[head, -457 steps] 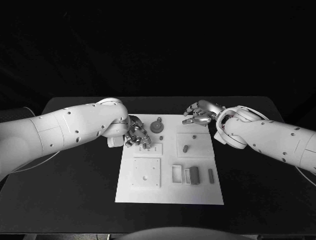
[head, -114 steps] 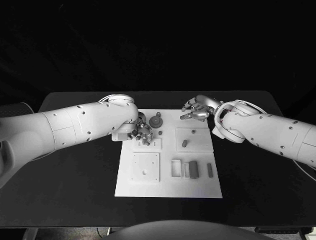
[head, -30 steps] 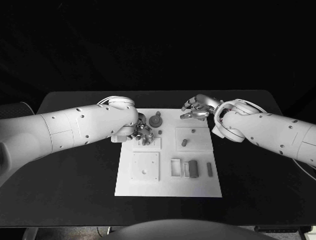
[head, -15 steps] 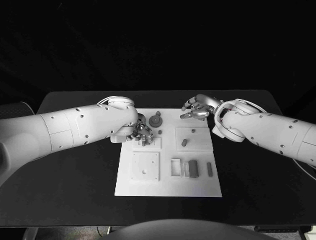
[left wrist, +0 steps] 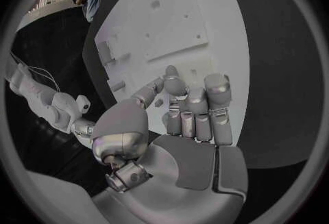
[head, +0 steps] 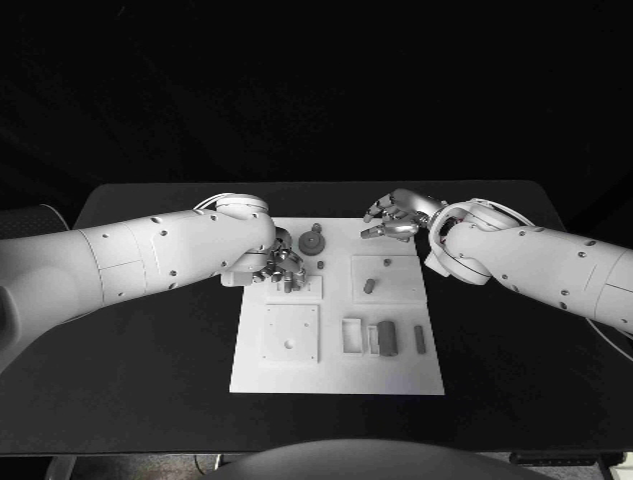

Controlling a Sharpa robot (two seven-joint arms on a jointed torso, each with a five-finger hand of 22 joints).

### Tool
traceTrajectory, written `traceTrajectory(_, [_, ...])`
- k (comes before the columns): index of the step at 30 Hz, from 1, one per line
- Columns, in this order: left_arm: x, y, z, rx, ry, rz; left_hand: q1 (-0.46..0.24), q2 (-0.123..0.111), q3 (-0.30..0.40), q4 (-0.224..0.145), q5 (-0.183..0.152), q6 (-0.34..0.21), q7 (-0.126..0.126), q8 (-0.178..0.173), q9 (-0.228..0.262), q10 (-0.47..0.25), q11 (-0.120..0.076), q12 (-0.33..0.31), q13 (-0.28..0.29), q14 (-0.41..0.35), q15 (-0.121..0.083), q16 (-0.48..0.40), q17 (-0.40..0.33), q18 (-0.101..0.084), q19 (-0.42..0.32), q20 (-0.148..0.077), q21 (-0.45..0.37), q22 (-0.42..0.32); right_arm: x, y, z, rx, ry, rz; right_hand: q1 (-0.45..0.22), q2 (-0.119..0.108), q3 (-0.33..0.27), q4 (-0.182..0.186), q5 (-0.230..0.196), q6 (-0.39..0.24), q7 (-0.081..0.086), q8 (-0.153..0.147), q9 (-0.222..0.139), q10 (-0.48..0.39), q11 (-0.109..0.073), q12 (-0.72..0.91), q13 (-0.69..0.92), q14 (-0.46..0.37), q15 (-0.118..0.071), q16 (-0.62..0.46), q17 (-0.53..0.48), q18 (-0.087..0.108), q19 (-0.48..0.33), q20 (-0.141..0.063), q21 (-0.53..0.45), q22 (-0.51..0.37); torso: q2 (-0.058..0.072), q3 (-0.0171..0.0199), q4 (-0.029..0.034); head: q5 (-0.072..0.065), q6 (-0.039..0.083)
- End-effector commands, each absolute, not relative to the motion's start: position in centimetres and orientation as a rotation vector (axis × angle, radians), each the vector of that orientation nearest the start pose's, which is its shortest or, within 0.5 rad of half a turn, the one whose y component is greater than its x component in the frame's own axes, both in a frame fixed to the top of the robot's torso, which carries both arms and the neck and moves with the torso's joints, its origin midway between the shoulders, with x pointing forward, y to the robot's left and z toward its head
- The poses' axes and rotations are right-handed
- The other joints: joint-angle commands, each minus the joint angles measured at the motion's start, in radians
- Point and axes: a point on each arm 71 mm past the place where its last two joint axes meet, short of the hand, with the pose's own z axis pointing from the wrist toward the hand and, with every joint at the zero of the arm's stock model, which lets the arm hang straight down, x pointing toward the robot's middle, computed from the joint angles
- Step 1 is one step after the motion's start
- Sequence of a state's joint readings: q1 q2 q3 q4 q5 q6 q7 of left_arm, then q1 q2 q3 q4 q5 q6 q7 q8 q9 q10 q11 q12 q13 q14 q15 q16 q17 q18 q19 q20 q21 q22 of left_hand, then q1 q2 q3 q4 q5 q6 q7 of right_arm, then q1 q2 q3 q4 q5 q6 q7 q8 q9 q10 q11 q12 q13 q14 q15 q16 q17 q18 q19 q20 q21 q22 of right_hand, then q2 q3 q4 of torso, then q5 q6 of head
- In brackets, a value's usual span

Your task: Assemble the parts on the task board

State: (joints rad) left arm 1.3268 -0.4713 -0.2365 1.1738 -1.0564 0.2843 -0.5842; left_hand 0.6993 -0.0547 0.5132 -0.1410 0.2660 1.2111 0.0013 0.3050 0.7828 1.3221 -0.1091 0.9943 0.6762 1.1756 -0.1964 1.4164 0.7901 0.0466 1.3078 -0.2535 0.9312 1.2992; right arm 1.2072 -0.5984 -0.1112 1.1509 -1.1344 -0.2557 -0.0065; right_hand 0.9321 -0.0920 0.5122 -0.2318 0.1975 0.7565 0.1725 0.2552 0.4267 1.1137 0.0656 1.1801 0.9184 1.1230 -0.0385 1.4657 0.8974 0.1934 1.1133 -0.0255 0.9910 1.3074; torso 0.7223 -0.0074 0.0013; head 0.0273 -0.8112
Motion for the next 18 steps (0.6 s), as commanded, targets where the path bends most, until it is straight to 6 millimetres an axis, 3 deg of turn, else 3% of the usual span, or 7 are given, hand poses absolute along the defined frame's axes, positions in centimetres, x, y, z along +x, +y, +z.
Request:
traceTrajectory(1, [52.4,13.8,-24.6,0.024,2.448,-0.184,-0.012,-0.02,0.001,0.023,-0.049,-0.004,0.001,-0.006,-0.001,-0.005,0.001,-0.007,0.002,-0.003,-0.008,-0.007,0.001,0.064,-0.009,-0.003,-0.006,-0.001,53.9,-18.2,-23.1,0.077,1.83,0.725,-0.01,-0.001,-0.002,0.005,0.005,-0.003,0.007,0.004,-0.001,-0.007,-0.001,0.006,-0.002,-0.002,-0.004,0.005,-0.001,0.068,0.0,-0.006,-0.007,0.009,0.0,0.0,-0.0001,0.0,0.0])
traceTrajectory(3, [52.4,13.9,-24.6,0.018,2.442,-0.189,-0.028,-0.031,0.002,0.051,-0.105,-0.004,0.0,-0.006,-0.001,-0.006,0.0,-0.009,0.003,-0.003,-0.009,-0.007,0.003,0.065,-0.011,-0.004,-0.007,0.0,53.9,-18.2,-23.1,0.077,1.831,0.725,-0.01,-0.001,-0.002,0.005,0.005,-0.003,0.007,0.004,-0.001,-0.007,-0.001,0.006,-0.002,-0.002,-0.004,0.005,-0.001,0.068,0.0,-0.006,-0.007,0.009,0.0,0.0,-0.0001,0.0,0.0])
traceTrajectory(9, [52.5,14.3,-24.6,-0.018,2.426,-0.207,-0.033,-0.067,0.01,0.094,-0.199,-0.006,-0.001,-0.006,0.0,-0.007,-0.001,-0.01,0.007,-0.004,-0.012,-0.008,0.005,0.069,-0.014,-0.008,-0.008,0.002,53.9,-18.2,-23.1,0.077,1.831,0.725,-0.01,-0.001,-0.002,0.005,0.005,-0.003,0.007,0.004,-0.001,-0.007,-0.001,0.006,-0.002,-0.002,-0.004,0.005,-0.001,0.068,0.0,-0.006,-0.007,0.009,0.0,0.0002,-0.0003,-0.001,0.001])
traceTrajectory(18, [52.4,14.9,-24.4,-0.053,2.411,-0.28,-0.024,-0.075,0.013,0.101,-0.207,-0.008,-0.001,-0.006,0.001,-0.007,-0.001,-0.009,0.01,-0.004,-0.012,-0.008,0.006,0.07,-0.014,-0.01,-0.008,0.003,54.0,-18.3,-23.1,0.078,1.83,0.722,-0.01,-0.001,-0.002,0.005,0.005,-0.003,0.007,0.004,-0.001,-0.007,-0.001,0.006,-0.002,-0.002,-0.004,0.005,-0.002,0.068,0.0,-0.006,-0.007,0.009,-0.001,-0.0008,0.0006,-0.003,0.002])
